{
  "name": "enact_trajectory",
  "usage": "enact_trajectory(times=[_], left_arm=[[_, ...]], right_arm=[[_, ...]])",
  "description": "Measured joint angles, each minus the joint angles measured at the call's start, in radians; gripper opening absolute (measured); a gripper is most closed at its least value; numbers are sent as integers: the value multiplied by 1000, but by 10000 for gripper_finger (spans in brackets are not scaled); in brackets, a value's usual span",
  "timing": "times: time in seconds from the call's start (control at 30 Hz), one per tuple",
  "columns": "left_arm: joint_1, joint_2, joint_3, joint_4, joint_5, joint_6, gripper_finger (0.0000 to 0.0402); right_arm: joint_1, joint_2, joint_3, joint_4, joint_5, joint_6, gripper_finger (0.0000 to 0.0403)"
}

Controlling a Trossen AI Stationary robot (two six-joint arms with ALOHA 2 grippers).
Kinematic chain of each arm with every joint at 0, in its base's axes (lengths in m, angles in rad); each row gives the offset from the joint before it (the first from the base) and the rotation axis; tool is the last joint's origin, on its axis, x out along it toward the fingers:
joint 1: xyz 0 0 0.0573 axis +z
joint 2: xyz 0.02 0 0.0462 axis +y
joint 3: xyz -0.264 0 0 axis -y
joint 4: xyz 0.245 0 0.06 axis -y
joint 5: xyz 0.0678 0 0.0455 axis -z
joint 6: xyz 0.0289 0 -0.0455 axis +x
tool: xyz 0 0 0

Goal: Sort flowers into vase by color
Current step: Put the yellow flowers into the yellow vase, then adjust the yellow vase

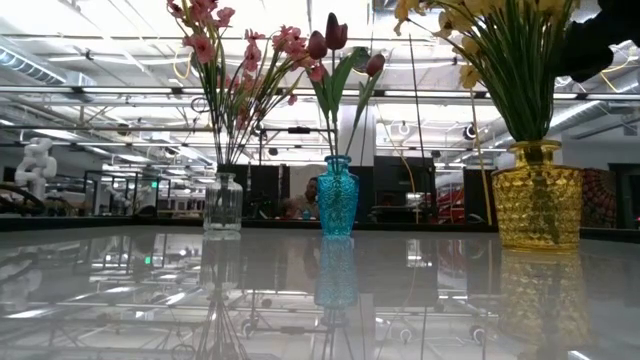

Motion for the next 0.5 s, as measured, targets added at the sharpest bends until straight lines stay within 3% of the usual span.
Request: enact_trajectory(times=[0.3, 0.5], left_arm=[[-2, -2, -13, -1, -1, 12, 31], [38, -2, -52, -4, -37, 55, 31]], right_arm=[[0, -67, 78, -237, -110, 106, 267], [20, -145, 87, -368, -185, 213, 242]])
